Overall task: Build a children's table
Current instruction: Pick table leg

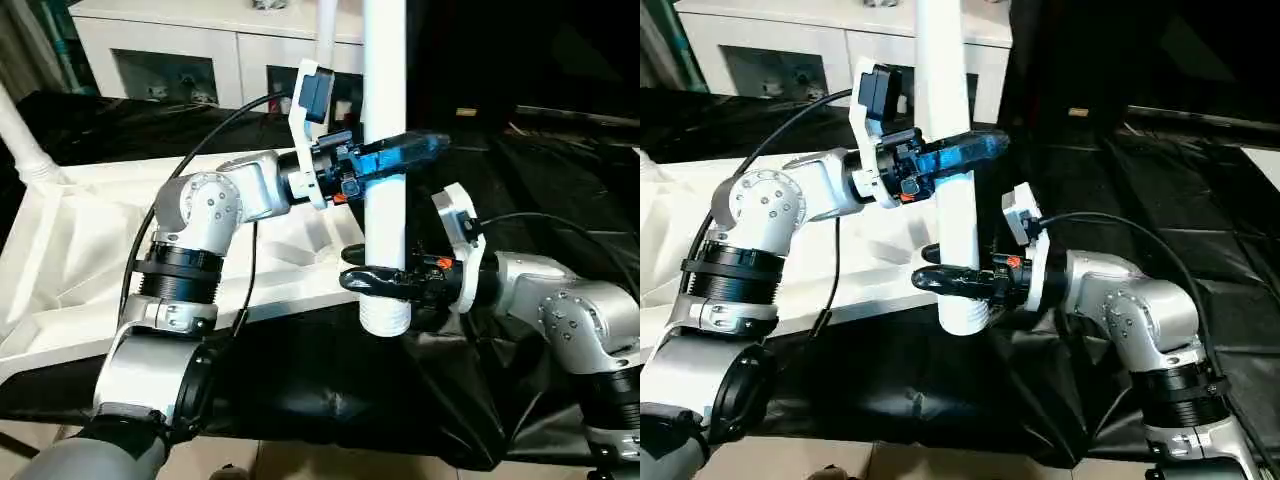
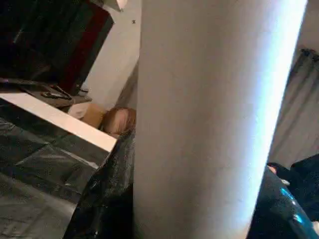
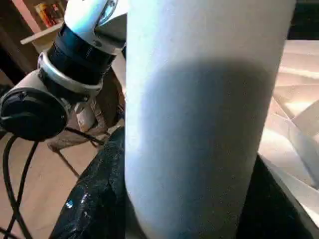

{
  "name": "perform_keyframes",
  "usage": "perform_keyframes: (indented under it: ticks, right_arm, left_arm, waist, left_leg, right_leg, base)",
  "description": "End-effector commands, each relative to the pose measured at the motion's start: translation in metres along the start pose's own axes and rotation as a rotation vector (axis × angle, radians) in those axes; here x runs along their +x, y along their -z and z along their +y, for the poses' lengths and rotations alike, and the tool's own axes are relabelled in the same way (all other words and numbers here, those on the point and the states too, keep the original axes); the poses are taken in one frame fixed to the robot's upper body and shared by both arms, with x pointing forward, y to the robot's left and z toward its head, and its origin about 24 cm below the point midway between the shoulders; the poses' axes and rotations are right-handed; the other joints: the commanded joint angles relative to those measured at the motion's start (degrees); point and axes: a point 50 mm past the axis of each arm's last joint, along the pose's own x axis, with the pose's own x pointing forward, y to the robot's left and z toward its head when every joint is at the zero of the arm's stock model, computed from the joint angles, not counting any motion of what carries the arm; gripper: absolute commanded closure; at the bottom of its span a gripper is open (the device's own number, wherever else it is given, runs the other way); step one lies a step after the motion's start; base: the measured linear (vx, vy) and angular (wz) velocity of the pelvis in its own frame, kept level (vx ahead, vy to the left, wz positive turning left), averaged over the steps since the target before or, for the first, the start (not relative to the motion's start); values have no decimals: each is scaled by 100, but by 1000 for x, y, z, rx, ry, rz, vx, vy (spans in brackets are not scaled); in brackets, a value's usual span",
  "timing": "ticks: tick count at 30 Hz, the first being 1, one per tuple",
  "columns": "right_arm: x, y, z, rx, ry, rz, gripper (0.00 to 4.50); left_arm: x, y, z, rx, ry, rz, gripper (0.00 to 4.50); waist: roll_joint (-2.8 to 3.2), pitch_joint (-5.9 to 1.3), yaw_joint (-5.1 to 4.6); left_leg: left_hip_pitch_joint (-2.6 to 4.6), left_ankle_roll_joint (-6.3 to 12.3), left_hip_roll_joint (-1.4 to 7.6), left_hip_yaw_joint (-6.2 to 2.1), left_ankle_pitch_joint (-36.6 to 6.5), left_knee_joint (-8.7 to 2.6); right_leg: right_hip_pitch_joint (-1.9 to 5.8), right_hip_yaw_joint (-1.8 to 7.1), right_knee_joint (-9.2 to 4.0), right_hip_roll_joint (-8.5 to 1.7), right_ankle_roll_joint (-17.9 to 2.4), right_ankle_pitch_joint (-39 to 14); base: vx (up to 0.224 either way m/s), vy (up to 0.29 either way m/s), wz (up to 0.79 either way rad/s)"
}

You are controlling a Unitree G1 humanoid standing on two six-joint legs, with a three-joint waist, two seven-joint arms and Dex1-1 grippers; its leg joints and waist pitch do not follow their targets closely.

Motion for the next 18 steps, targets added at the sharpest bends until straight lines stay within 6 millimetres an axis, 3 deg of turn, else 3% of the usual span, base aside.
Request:
perform_keyframes:
  ticks: [1, 2, 4, 6, 8, 11, 12, 14, 15, 17, 18]
  right_arm:
    - [1, 0, -10, -48, 110, 9, 257]
    - [1, -1, -11, -59, 132, 4, 257]
    - [2, -3, -14, -71, 157, -3, 258]
    - [3, -4, -26, -138, 300, 8, 258]
    - [5, -4, -32, -171, 390, 17, 259]
    - [8, -4, -39, -198, 501, 29, 259]
    - [10, -4, -41, -212, 536, 37, 259]
    - [12, -3, -42, -224, 565, 46, 259]
    - [15, -2, -44, -229, 601, 47, 259]
    - [16, -2, -44, -226, 617, 42, 259]
    - [17, -2, -44, -226, 621, 40, 259]
  left_arm:
    - [5, -6, 1, 56, -68, 8, 265]
    - [5, -6, 4, 50, -93, 10, 265]
    - [6, -6, 6, 34, -115, 11, 209]
    - [5, 0, 21, 141, -306, 46, 195]
    - [5, 3, 28, 235, -438, 54, 173]
    - [7, 8, 34, 248, -568, 17, 163]
    - [8, 11, 36, 261, -613, 19, 163]
    - [8, 14, 38, 265, -650, 26, 163]
    - [7, 17, 41, 266, -720, 24, 198]
    - [6, 18, 43, 258, -756, 15, 198]
    - [5, 17, 43, 256, -770, 6, 218]
  waist:
    - [-9, -430, 30]
    - [-5, -430, 32]
    - [-3, -428, 31]
    - [0, -419, 45]
    - [-17, -424, 45]
    - [-22, -445, 34]
    - [27, -448, 41]
    - [30, -450, 35]
    - [33, -460, 37]
    - [21, -447, 14]
    - [18, -442, 9]
  left_leg:
    - [4, 57, -46, 70, -969, -397]
    - [8, 51, -44, 74, -924, -394]
    - [14, 46, -59, 80, -932, -395]
    - [14, 10, -38, 71, -939, -403]
    - [23, -94, -49, 74, -934, -406]
    - [7, -92, -58, 72, -820, -395]
    - [-5, -80, -62, 64, -718, -387]
    - [-10, -73, -62, 60, -713, -386]
    - [-7, -47, -72, 63, -725, -382]
    - [-9, -40, -75, 68, -812, -389]
    - [-7, -29, -78, 71, -868, -393]
  right_leg:
    - [392, 150, -344, -180, -1256, -1059]
    - [386, 156, -341, -181, -1248, -1023]
    - [387, 153, -353, -172, -1222, -1075]
    - [372, 160, -356, -185, -1191, -1109]
    - [379, 163, -381, -191, -999, -1269]
    - [402, 164, -361, -183, -934, -1097]
    - [400, 171, -318, -174, -1006, -832]
    - [406, 166, -314, -167, -1040, -715]
    - [417, 163, -311, -165, -1066, -651]
    - [410, 161, -330, -159, -1078, -717]
    - [405, 160, -343, -159, -1074, -800]
  base:
    - [0, 0, 0]
    - [0, 0, 0]
    - [0, 0, 0]
    - [0, 0, 0]
    - [0, 0, 0]
    - [0, 0, 0]
    - [0, 0, 0]
    - [0, 0, 0]
    - [0, 0, 0]
    - [0, 0, 0]
    - [0, 0, 0]
